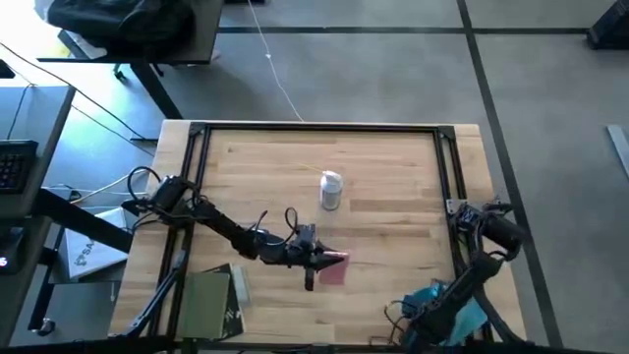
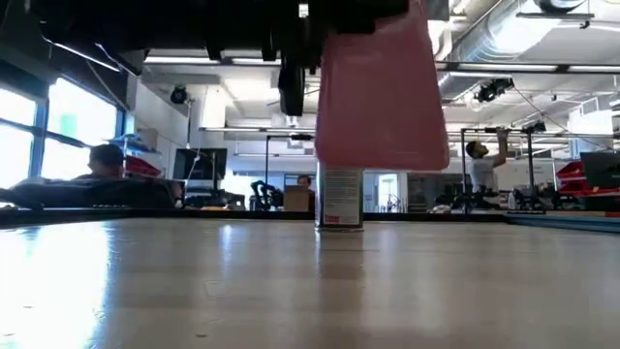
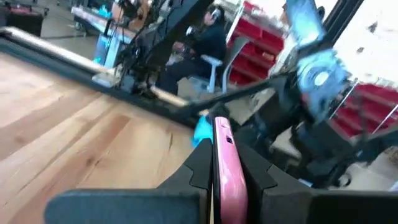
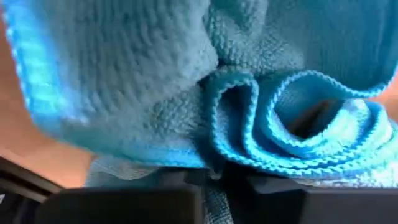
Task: Apply microfiber cloth
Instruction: Wipe the pink cellphone with a blue microfiber cloth
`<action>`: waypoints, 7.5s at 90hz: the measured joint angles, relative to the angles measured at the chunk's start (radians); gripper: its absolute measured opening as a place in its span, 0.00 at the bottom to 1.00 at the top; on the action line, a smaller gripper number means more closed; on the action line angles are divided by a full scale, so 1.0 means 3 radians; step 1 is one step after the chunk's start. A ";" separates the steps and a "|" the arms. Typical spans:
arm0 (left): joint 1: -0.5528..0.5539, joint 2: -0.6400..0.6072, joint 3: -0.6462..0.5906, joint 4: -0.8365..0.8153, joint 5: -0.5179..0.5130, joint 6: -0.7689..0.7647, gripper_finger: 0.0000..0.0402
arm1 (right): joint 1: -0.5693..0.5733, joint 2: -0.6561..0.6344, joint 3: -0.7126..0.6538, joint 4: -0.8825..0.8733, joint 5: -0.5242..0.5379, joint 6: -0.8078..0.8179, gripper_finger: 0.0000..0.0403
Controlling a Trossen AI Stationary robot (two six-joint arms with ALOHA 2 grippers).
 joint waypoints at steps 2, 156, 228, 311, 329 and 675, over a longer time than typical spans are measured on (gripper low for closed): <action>0.0000 0.0000 -0.0001 -0.0007 -0.0002 -0.0002 0.04 | -0.0034 -0.0011 0.0048 -0.0108 0.0029 -0.0083 0.02; -0.0022 0.0000 -0.0002 0.0097 -0.0430 -0.1233 0.04 | -0.0862 -0.0686 -0.0683 0.4036 0.4798 -0.3671 0.00; -0.0126 -0.0006 -0.0297 0.0355 -0.1425 -0.1499 0.04 | -0.0415 -0.1423 -0.1011 0.0735 0.5259 -0.0129 0.00; 0.0052 0.0740 -0.0243 0.0326 -0.2244 -0.2087 0.04 | -0.1459 -0.1004 -0.1930 0.4928 0.3224 -0.3896 0.00; -0.0005 0.0747 -0.0180 0.0473 -0.2200 -0.1054 0.04 | -0.1672 -0.0827 -0.1929 0.5363 0.3253 -0.4399 0.00; -0.0051 0.0767 -0.0201 0.0474 -0.2171 -0.0969 0.10 | -0.1661 -0.0018 -0.1659 0.6335 0.4638 -0.4276 0.00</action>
